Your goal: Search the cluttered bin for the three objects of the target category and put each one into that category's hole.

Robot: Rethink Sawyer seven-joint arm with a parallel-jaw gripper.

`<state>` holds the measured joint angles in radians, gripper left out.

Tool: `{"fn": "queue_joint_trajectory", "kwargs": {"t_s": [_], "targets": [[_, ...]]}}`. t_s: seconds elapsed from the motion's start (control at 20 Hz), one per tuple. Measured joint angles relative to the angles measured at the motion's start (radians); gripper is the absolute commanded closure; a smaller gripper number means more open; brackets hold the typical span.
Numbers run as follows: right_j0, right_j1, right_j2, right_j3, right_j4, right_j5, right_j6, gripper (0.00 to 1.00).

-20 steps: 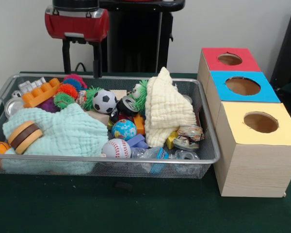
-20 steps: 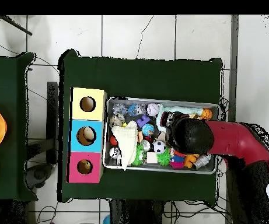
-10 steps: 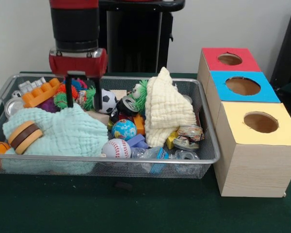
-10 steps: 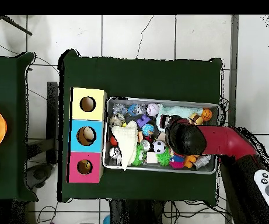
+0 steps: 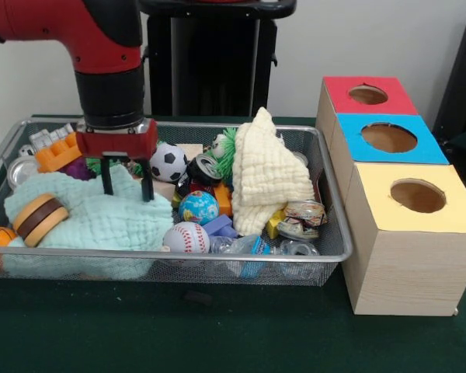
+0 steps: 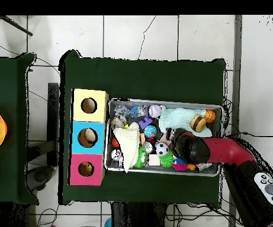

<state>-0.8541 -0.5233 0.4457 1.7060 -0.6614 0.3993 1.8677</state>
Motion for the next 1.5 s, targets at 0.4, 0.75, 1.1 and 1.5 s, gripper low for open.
{"fn": "queue_joint_trajectory", "kwargs": {"t_s": [0.4,0.75,1.1,1.5], "targets": [[-0.062,0.021,0.019,-0.009,-0.029,-0.001,0.000,0.00],[-0.083,0.058,0.043,-0.051,-0.048,-0.015,0.000,1.00],[-0.093,0.024,0.053,-0.024,-0.044,-0.017,0.000,1.00],[-0.070,-0.159,0.053,0.109,0.053,0.008,0.000,1.00]]}}
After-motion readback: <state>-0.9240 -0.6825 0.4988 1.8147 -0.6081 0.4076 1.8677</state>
